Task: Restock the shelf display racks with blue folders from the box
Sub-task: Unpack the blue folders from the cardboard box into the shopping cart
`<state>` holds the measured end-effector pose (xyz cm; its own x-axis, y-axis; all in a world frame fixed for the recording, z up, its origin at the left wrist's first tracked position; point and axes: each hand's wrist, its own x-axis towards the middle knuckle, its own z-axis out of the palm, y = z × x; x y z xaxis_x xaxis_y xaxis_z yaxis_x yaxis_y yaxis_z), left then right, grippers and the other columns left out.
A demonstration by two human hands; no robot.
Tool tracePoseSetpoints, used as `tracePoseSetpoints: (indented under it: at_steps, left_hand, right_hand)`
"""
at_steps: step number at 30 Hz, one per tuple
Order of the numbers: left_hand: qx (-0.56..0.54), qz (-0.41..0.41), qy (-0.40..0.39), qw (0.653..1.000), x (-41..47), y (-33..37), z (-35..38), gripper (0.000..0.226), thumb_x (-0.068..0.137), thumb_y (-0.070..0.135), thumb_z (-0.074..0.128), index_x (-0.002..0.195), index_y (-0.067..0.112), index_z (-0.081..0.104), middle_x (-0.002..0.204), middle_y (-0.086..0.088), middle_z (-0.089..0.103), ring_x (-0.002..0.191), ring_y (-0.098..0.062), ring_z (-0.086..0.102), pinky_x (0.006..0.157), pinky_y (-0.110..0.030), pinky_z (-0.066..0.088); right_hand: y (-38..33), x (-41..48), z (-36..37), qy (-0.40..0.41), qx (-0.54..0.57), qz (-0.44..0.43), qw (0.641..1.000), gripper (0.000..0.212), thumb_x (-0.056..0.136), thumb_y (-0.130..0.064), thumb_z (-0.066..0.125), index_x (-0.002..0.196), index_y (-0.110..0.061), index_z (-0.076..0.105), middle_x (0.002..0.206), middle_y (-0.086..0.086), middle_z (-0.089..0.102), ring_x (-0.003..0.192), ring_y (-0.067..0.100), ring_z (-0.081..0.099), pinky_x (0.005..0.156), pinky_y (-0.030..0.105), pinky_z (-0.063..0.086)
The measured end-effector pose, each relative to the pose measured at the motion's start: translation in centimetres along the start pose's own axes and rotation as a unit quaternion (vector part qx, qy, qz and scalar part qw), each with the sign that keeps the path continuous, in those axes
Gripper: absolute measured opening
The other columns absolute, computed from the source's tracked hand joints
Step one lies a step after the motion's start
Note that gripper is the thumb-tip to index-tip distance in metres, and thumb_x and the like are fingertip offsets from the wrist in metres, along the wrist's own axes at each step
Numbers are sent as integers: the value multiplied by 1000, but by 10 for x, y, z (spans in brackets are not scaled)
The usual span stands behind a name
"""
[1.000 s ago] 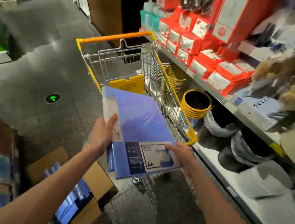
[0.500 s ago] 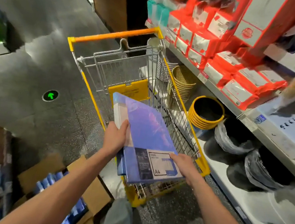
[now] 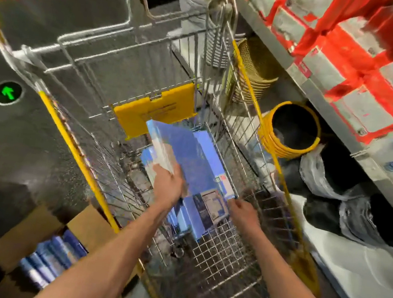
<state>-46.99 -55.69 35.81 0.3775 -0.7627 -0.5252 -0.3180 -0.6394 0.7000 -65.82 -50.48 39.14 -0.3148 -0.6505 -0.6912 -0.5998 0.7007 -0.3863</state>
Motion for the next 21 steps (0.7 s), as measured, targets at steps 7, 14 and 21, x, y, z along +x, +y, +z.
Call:
tracePoseSetpoints:
  at_steps: [7, 14, 21]
  left_hand:
    - [-38, -81, -48, 995, 62, -16, 48, 67, 103, 42, 50, 137, -13, 33, 112, -25, 65, 100, -37, 63, 80, -38, 48]
    - [52, -97, -120, 987, 97, -27, 73, 77, 105, 45, 44, 143, -17, 20, 113, -22, 66, 108, -39, 63, 78, -33, 41]
    - [125, -133, -169, 969, 111, -49, 56, 43, 98, 29, 49, 117, -6, 65, 122, -25, 66, 116, -40, 62, 88, -37, 53]
  right_hand:
    - [-1, 41, 20, -35, -39, 18, 998, 33, 104, -28, 43, 98, -5, 66, 107, 19, 67, 101, 33, 61, 69, 31, 33]
    - [13, 49, 26, -54, -28, 39, 997, 40, 104, -33, 43, 91, -1, 63, 80, 7, 63, 74, 24, 57, 59, 32, 34]
    - [6, 38, 32, -77, 25, 47, 996, 39, 103, -30, 45, 90, 3, 60, 76, 14, 61, 63, 19, 45, 59, 31, 33]
